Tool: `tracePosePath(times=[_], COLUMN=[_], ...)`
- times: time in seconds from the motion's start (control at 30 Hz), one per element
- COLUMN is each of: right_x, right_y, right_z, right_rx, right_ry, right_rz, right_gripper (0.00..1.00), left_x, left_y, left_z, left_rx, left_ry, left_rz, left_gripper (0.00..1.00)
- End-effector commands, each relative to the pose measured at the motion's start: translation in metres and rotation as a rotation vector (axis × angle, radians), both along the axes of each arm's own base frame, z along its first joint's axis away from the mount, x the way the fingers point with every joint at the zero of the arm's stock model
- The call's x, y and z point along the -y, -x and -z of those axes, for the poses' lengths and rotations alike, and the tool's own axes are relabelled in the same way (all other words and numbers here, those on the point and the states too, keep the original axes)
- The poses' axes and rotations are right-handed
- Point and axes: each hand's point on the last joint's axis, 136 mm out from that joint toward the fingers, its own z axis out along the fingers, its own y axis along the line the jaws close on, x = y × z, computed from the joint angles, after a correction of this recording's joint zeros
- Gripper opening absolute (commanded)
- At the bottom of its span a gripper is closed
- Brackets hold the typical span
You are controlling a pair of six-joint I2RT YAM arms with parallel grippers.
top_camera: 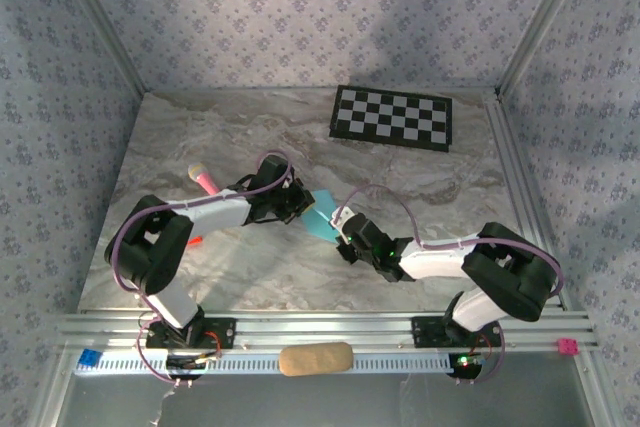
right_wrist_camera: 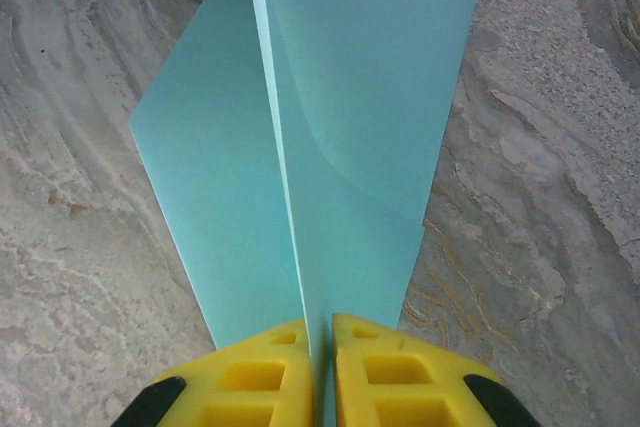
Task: Fold a paper plane with a square sheet of paper (pick it up from the middle)
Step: Fourth fold the wing at the center of the table.
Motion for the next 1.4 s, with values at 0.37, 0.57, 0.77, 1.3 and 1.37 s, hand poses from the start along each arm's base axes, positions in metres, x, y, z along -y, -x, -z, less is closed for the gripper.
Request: tracePosePath(times=[0.37,0.57,0.77,1.3,1.37], right_x=[-0.006,-0.011,-0.019,-0.022,-0.024], right_y=[-0.002,0.001,0.0,0.0,0.001], right_z=[-0.004,0.005,0.012,0.028,0.028], right_rx=[-0.018,-0.103,-0.185,-0.444,-0.475], right_ry=[-0.039,-0.095,-0.16,-0.288,-0.304], right_rz=[0.006,0.012,0.019,0.082,0.081], right_gripper=[0.0,0.0,0.0,0.0,0.0], left_x=[0.0,-0.011,-0.025,-0.032,-0.028], left_y=[-0.004,-0.005,-0.003,0.006,0.006], left_z=[-0.007,-0.017,-0.026,-0.013,-0.01], left_rx=[-0.004,0.044,0.076,0.07,0.059], left_ry=[0.002,-0.039,-0.087,-0.092,-0.076], left_rz=[-0.008,-0.024,-0.054,-0.05,-0.034], left_gripper=[0.2,0.4,0.45,0.23,0.19])
